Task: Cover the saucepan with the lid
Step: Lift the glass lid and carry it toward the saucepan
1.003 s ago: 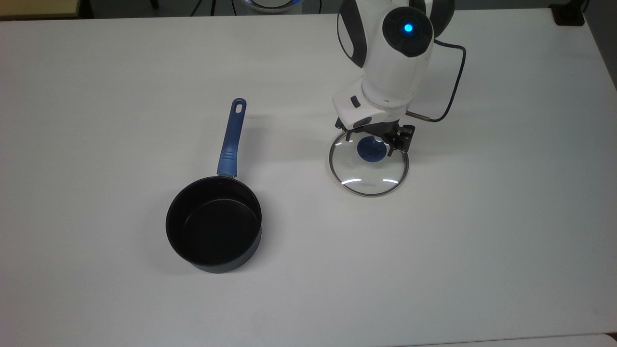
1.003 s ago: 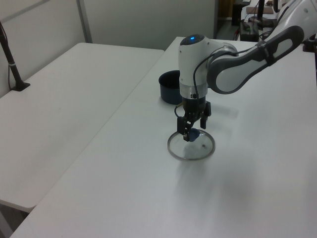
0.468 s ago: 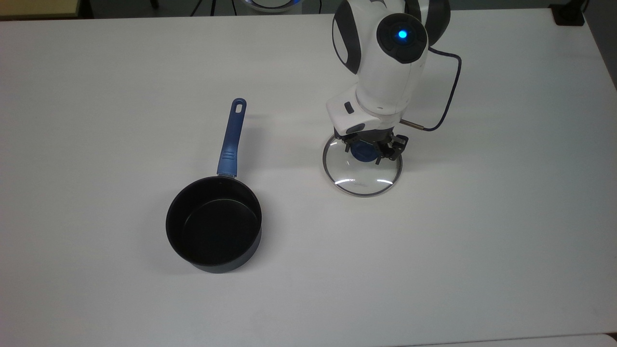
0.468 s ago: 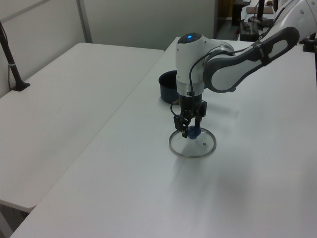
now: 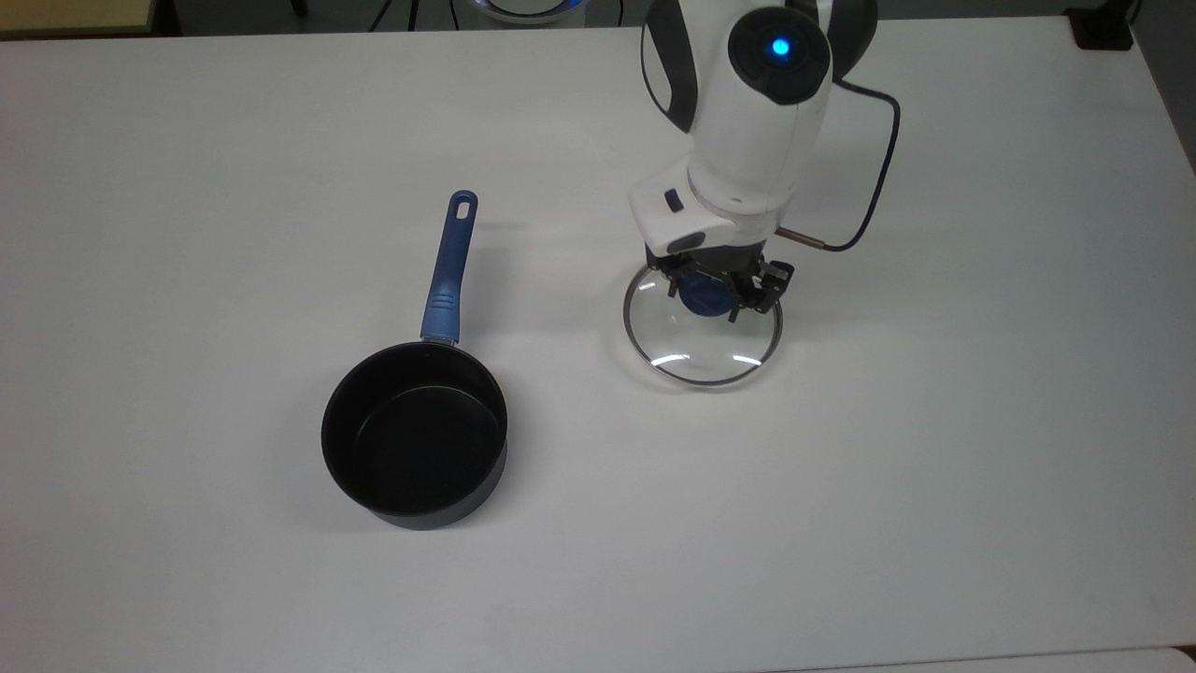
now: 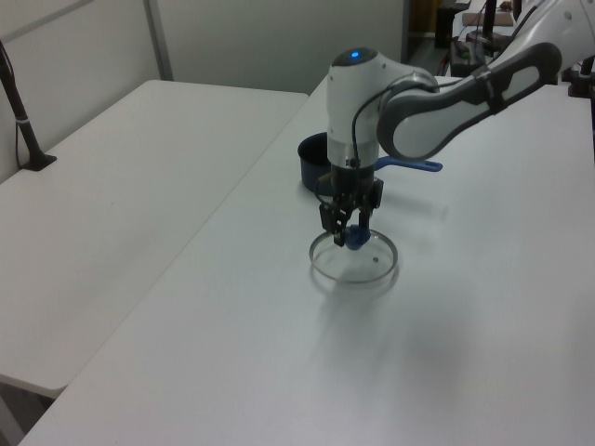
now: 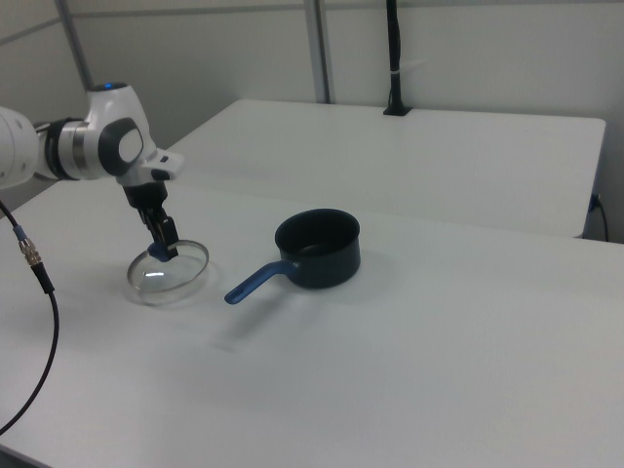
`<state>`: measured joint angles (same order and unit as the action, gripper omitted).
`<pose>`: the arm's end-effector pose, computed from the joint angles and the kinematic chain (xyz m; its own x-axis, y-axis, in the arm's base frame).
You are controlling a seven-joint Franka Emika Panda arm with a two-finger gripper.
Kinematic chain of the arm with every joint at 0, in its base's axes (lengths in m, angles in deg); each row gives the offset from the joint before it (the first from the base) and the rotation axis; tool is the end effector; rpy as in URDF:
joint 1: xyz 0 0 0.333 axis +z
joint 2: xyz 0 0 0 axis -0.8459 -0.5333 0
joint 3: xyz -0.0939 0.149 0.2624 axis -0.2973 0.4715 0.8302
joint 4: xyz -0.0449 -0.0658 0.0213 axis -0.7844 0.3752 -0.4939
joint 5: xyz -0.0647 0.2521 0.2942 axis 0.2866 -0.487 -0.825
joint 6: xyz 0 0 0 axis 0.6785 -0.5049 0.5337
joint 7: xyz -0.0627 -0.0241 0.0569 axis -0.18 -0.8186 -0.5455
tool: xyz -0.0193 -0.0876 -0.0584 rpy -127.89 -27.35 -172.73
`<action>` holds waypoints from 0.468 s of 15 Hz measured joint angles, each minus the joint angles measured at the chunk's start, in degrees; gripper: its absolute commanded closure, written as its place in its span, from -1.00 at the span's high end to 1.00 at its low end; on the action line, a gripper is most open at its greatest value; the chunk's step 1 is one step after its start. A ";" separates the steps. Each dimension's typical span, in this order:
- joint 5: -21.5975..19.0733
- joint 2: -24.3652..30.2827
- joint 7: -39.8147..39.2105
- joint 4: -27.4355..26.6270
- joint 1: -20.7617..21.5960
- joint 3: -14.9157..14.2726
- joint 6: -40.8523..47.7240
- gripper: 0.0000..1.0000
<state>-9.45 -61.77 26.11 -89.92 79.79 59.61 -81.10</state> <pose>0.6517 0.2320 0.3707 0.9160 -0.3991 0.0401 -0.3995 -0.9167 0.0025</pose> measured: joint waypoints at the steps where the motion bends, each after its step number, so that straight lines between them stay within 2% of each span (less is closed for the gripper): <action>1: -0.01 0.49 0.00 0.91 -0.16 -0.29 1.96 0.01; 5: -0.32 5.68 -2.05 6.10 -5.03 -0.58 15.74 -0.01; 7: -0.32 6.55 -3.52 7.59 -7.41 -0.65 18.35 -0.01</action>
<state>-9.77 -55.23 22.59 -82.33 72.38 58.96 -62.75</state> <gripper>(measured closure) 0.339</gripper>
